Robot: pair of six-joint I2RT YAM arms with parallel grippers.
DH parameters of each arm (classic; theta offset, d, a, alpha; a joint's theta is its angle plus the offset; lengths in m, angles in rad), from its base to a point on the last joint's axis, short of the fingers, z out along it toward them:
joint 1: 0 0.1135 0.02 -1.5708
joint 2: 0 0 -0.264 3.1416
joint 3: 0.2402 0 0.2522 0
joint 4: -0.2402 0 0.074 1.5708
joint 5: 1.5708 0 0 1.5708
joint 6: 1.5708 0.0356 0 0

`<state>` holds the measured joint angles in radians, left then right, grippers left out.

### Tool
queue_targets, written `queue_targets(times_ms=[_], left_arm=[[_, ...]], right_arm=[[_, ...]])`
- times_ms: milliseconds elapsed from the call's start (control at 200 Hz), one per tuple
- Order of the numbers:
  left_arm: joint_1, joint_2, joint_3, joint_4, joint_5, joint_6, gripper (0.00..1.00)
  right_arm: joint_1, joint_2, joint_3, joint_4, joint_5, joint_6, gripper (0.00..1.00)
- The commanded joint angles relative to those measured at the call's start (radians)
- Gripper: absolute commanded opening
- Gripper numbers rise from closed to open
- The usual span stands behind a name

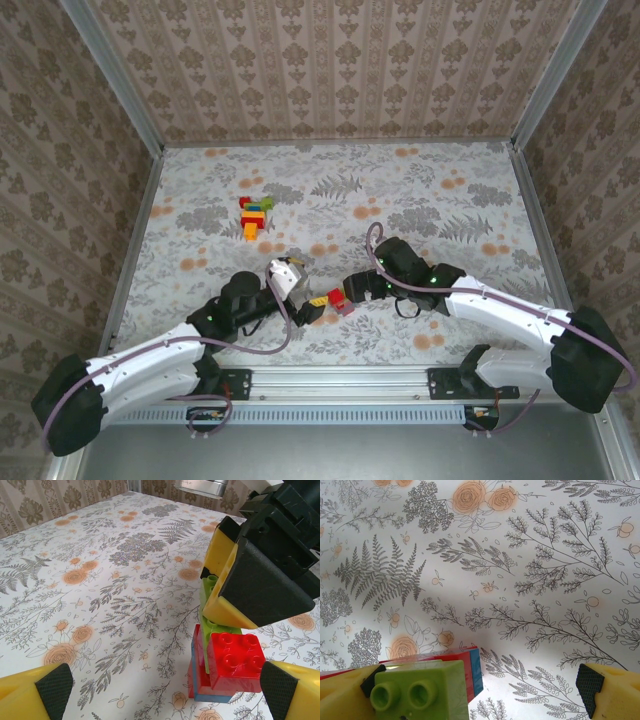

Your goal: Assemble a carrot with lego

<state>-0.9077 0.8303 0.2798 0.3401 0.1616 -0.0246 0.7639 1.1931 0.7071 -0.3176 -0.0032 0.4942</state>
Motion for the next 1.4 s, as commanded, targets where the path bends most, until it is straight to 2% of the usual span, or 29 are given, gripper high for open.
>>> queue_targets(times_ms=[0,520,900,1180,1400], left_arm=[[0.005,-0.003,-0.004,0.001,0.016,0.023,1.00],[0.005,-0.022,-0.007,-0.009,0.009,0.027,1.00],[0.007,-0.042,-0.008,-0.023,0.008,0.026,1.00],[0.003,-0.019,-0.016,0.011,0.051,0.040,1.00],[0.003,0.064,-0.012,0.079,0.109,0.020,1.00]], right_arm=[[0.019,0.036,-0.019,-0.207,0.038,-0.048,1.00],[0.033,-0.070,0.075,-0.184,0.057,-0.093,1.00],[0.032,-0.022,0.081,-0.133,0.054,-0.106,1.00],[0.032,-0.128,0.108,-0.139,0.101,-0.150,1.00],[0.032,-0.179,0.134,-0.186,0.107,-0.166,1.00]])
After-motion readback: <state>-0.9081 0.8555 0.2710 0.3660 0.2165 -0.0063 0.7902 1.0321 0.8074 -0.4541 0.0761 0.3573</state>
